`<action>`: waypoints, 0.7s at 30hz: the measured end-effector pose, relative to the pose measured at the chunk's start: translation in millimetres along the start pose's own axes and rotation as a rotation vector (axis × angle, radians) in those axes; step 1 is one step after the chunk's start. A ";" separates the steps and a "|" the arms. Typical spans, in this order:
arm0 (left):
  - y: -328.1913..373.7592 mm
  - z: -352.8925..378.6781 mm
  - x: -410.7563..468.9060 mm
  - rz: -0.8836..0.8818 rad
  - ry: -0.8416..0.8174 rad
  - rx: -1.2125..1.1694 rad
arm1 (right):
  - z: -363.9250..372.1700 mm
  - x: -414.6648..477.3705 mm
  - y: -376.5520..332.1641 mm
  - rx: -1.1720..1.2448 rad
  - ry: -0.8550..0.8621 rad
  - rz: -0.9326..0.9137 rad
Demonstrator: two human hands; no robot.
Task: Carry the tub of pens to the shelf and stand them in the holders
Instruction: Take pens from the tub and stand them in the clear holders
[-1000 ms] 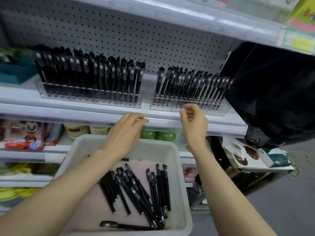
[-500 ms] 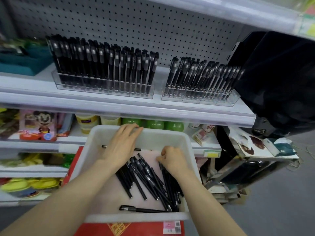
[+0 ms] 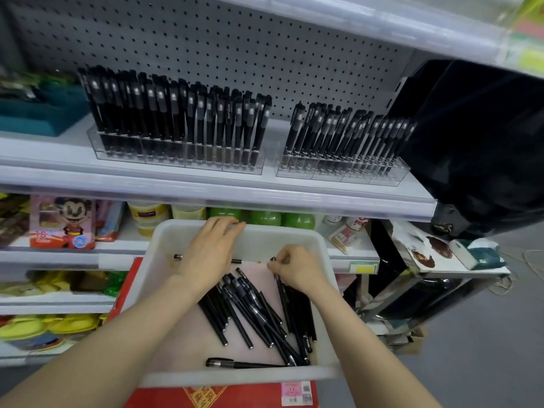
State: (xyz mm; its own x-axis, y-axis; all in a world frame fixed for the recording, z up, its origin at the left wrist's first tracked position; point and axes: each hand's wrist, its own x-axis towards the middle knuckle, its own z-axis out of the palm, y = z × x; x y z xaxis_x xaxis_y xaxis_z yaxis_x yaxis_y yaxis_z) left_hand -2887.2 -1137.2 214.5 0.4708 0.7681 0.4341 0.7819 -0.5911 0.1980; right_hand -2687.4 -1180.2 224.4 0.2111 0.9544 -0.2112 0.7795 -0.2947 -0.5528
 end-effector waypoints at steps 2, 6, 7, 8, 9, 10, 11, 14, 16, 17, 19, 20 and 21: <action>1.9 -5.1 6.6 -0.012 -0.031 0.028 | -16.0 0.2 -4.1 0.133 0.024 -0.039; 9.5 -17.4 25.2 0.025 -0.051 0.066 | -57.7 1.3 -10.4 0.344 0.151 -0.166; 14.5 -21.6 31.2 0.041 -0.038 0.060 | -69.4 2.9 -10.6 0.411 0.177 -0.189; 21.1 -26.1 38.1 0.056 -0.018 0.050 | -81.9 4.3 -11.0 0.466 0.205 -0.204; 29.2 -31.0 45.7 0.073 0.007 0.038 | -94.2 5.9 -10.7 0.497 0.235 -0.212; 38.5 -36.2 53.9 0.093 0.033 0.024 | -106.7 7.6 -9.8 0.516 0.261 -0.221; 47.9 -40.8 62.6 0.113 0.053 0.009 | -118.9 9.2 -8.4 0.532 0.287 -0.235; 71.2 -47.2 93.0 0.159 0.090 0.000 | -156.3 10.2 -4.2 0.513 0.393 -0.310; 81.6 -45.8 114.2 0.177 0.106 0.032 | -180.9 9.3 -1.0 0.497 0.485 -0.349; 85.9 -44.4 124.2 0.181 0.108 0.047 | -192.7 9.8 1.1 0.502 0.540 -0.359; 91.4 -40.4 141.1 0.191 0.117 0.066 | -216.1 13.7 6.2 0.514 0.666 -0.350; 93.3 -38.7 147.5 0.191 0.119 0.072 | -226.7 17.4 9.5 0.514 0.723 -0.344; 94.6 -37.0 152.7 0.183 0.120 0.079 | -236.4 21.3 12.3 0.515 0.769 -0.343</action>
State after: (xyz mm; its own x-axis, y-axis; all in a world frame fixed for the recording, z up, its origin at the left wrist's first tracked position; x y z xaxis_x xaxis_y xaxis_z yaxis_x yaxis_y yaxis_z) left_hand -2756.4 -1084.9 332.1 0.5590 0.6124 0.5590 0.7198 -0.6930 0.0394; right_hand -2533.9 -1152.2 403.7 0.4898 0.7090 0.5073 0.5567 0.1934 -0.8079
